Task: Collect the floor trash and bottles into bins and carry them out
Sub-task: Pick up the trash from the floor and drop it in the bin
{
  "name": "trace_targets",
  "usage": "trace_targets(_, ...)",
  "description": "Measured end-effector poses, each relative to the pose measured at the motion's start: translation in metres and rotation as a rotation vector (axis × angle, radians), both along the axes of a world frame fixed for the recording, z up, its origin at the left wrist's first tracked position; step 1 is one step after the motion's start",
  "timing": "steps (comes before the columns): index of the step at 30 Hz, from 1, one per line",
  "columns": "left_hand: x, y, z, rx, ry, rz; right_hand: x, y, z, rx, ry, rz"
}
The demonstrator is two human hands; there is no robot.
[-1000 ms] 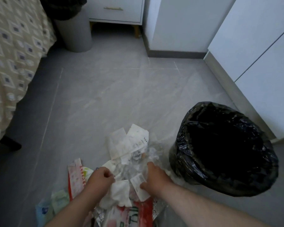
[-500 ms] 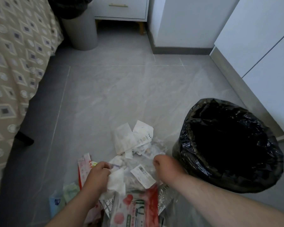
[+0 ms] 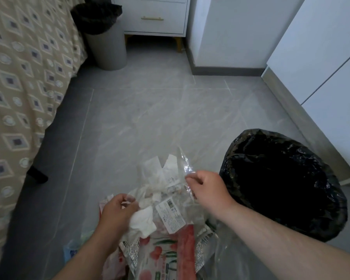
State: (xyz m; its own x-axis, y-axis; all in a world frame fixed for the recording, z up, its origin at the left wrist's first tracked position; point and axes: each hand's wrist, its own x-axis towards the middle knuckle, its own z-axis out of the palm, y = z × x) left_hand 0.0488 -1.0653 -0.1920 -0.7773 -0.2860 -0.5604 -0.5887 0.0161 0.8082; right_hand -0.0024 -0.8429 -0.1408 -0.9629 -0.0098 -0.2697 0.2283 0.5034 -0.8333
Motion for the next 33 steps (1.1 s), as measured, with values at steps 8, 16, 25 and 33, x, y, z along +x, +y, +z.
trace_targets(8,-0.024,-0.042,0.074,0.030,0.220,0.116,-0.017,-0.011,0.092,-0.241,0.040,-0.109)
trace_targets(16,-0.036,-0.045,0.170,0.065,0.388,0.129,-0.021,0.022,0.215,-0.247,0.260,-0.150)
trace_targets(25,-0.051,0.039,0.235,0.237,0.516,0.036,0.001,0.160,0.300,-0.284,0.460,-0.465)
trace_targets(33,-0.058,0.173,0.191,0.191,0.366,-0.155,0.025,0.261,0.302,-0.375,0.544,-0.703)
